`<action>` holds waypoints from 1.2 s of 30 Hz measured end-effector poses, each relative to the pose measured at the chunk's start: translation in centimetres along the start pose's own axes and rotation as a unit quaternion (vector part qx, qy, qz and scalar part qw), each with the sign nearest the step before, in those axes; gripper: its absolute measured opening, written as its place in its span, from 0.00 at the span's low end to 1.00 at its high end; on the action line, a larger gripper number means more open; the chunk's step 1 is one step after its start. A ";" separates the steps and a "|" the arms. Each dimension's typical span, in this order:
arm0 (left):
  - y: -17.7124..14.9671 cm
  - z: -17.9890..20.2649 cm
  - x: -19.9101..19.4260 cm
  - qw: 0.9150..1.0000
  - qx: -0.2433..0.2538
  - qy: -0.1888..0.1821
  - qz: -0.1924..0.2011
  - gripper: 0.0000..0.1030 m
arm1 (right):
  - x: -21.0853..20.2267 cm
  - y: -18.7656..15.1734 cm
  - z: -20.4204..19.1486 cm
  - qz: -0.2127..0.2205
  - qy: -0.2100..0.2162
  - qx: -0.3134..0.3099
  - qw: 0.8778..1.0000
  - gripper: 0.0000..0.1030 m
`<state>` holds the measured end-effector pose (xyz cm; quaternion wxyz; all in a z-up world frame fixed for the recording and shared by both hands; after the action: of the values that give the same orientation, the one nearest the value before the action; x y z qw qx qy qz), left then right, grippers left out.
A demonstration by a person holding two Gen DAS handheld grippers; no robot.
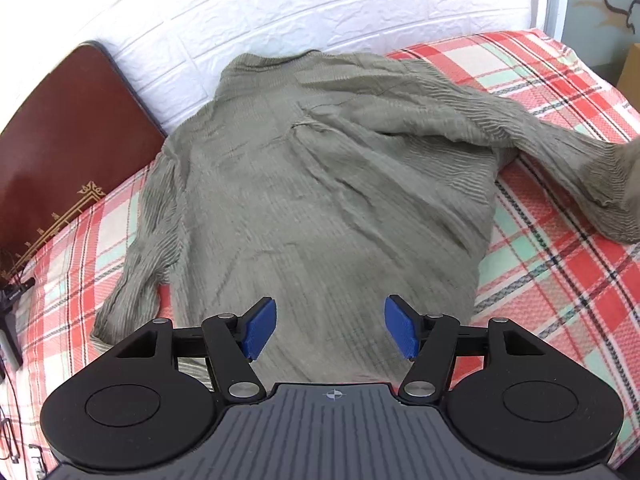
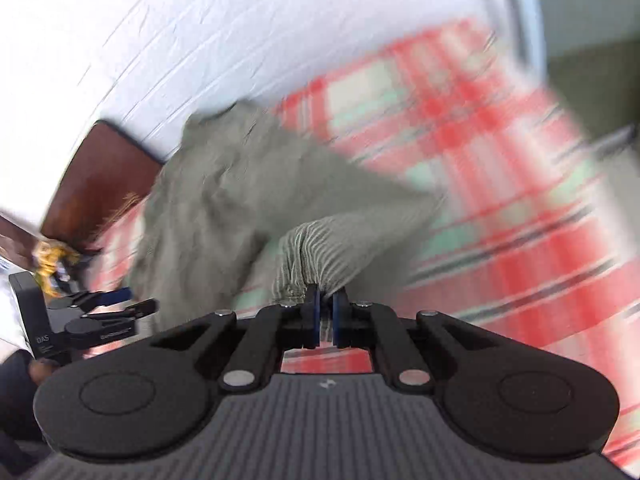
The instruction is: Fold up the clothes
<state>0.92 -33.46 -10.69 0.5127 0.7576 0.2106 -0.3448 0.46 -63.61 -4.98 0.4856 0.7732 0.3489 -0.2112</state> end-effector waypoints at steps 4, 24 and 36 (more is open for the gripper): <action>0.4 1.4 0.0 1.000 0.002 0.001 0.002 0.72 | -2.4 1.1 5.3 -0.009 -0.080 -0.040 0.996 0.06; -2.7 -9.0 -1.3 0.962 -0.150 0.221 -0.047 0.81 | -1.7 -0.5 10.3 0.035 -0.214 -0.020 0.976 0.60; -7.1 -22.2 5.0 0.909 -0.264 0.302 -0.111 0.80 | 2.5 -2.7 -0.7 -0.008 -0.151 -0.055 0.987 0.60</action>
<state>6.36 -10.44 -13.61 0.5642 0.6347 0.5210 -0.0859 0.12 -61.40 -7.98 0.5729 0.7017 0.2888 -0.3097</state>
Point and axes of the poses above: each gripper's, at about its wrist camera, not at the fingertips, and x roughly the way its jaws point, z to its right, y to its top, the point moved 4 cm from there along x, roughly the way its jaws point, and after that the axes turned 12 degrees about z, right-handed, at the moved point
